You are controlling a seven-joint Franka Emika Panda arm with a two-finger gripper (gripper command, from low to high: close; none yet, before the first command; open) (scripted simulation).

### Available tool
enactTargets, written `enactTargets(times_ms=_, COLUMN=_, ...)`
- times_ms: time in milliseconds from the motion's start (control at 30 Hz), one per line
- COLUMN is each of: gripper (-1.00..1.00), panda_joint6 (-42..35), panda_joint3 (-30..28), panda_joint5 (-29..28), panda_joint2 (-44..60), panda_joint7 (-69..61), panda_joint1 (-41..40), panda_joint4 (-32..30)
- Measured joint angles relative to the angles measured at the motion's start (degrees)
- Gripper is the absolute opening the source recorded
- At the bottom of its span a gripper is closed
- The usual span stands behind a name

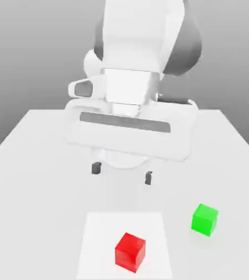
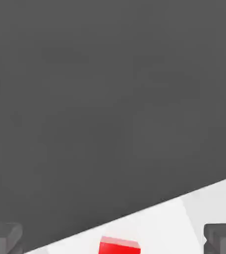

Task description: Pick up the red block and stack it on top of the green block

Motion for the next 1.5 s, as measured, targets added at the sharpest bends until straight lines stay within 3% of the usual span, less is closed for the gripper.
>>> enactTargets(times_ms=200, gripper=0.00, panda_joint6=5.8, panda_joint3=0.2, panda_joint5=2.1, panda_joint2=12.0, panda_joint7=4.5, panda_joint1=0.4, panda_joint4=-2.9)
enactTargets(times_ms=333, gripper=0.00, panda_joint6=12.4, panda_joint3=-1.9, panda_joint5=-0.2, panda_joint2=20.3, panda_joint7=6.8, panda_joint1=2.0, panda_joint4=-2.0)
enactTargets(times_ms=367, gripper=-1.00, panda_joint6=13.9, panda_joint3=-2.6, panda_joint5=-0.8, panda_joint2=22.1, panda_joint7=7.2, panda_joint1=2.6, panda_joint4=-1.7)
enactTargets(times_ms=600, gripper=-1.00, panda_joint6=14.3, panda_joint3=-2.6, panda_joint5=-1.0, panda_joint2=22.5, panda_joint7=7.4, panda_joint1=2.6, panda_joint4=-1.7)
enactTargets(times_ms=800, gripper=-1.00, panda_joint6=6.0, panda_joint3=0.0, panda_joint5=3.5, panda_joint2=12.2, panda_joint7=4.9, panda_joint1=1.7, panda_joint4=-3.5)
enactTargets(times_ms=1133, gripper=-1.00, panda_joint6=3.3, panda_joint3=6.8, panda_joint5=11.4, panda_joint2=3.3, panda_joint7=12.9, panda_joint1=10.2, panda_joint4=-7.9)
enactTargets(times_ms=1500, gripper=-1.00, panda_joint6=2.3, panda_joint3=11.6, panda_joint5=10.6, panda_joint2=-1.9, panda_joint7=29.2, panda_joint1=19.2, panda_joint4=-13.3)
